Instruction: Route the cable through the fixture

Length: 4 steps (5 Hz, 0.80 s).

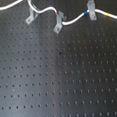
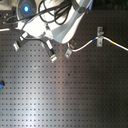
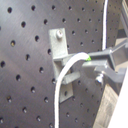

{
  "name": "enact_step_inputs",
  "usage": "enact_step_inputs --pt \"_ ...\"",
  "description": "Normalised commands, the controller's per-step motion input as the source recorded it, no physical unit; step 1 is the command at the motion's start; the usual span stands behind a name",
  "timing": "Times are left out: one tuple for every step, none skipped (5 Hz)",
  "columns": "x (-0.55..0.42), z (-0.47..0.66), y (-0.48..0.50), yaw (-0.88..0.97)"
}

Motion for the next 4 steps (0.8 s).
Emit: enact_step_inputs --pt "-0.407 0.29 0.052 0.03" --pt "-0.466 0.27 -0.011 -0.08" --pt "-0.318 0.29 0.059 -0.13" --pt "-0.014 0.03 0.001 0.00"
